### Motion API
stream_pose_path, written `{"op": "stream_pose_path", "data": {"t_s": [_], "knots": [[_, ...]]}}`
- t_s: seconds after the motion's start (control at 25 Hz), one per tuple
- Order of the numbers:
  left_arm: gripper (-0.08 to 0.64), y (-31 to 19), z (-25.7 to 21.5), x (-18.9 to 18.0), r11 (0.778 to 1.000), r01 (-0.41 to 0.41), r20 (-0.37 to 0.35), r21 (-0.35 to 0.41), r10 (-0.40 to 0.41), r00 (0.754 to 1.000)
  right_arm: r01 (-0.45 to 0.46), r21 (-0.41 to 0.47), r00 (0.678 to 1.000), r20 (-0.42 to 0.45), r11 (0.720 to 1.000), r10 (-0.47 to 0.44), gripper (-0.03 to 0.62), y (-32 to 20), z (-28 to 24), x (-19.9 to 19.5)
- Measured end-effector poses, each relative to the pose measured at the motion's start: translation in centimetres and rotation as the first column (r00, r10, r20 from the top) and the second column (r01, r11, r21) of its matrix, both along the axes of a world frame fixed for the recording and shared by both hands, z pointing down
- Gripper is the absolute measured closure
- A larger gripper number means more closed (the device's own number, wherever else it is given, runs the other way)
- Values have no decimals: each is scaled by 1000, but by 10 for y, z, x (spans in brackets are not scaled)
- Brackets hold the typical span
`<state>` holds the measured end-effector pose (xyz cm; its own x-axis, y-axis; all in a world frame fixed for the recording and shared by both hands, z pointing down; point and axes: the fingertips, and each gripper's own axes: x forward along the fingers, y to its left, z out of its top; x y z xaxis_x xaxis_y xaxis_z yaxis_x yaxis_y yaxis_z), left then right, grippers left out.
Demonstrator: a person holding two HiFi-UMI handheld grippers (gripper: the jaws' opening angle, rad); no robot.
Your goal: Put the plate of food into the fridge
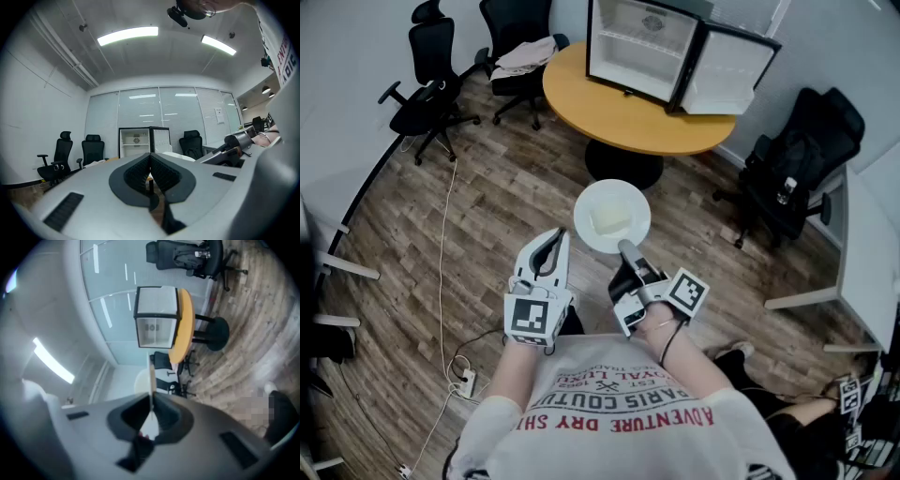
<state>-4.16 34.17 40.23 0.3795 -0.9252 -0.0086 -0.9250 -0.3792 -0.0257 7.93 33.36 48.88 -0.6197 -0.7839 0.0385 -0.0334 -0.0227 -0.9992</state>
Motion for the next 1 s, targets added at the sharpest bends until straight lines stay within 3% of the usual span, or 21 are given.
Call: {"op": "stream_pose_path", "data": {"t_s": [0.28, 0.64, 1.0], "knots": [[526, -2, 2, 0, 1000, -2, 35, 22, 1, 999, 8, 0, 1000, 1, 1000, -8, 552, -1, 2, -1], [526, -13, 18, -12, 1000, 25, 31, -19, -24, 999, 12, -3, 1000, -6, 1000, -12, 554, -14, 8, -8], [528, -74, 25, -45, 999, -9, 30, -35, 10, 1000, -18, -22, 1000, -14, 1000, 17, 554, -68, 14, -40]]}}
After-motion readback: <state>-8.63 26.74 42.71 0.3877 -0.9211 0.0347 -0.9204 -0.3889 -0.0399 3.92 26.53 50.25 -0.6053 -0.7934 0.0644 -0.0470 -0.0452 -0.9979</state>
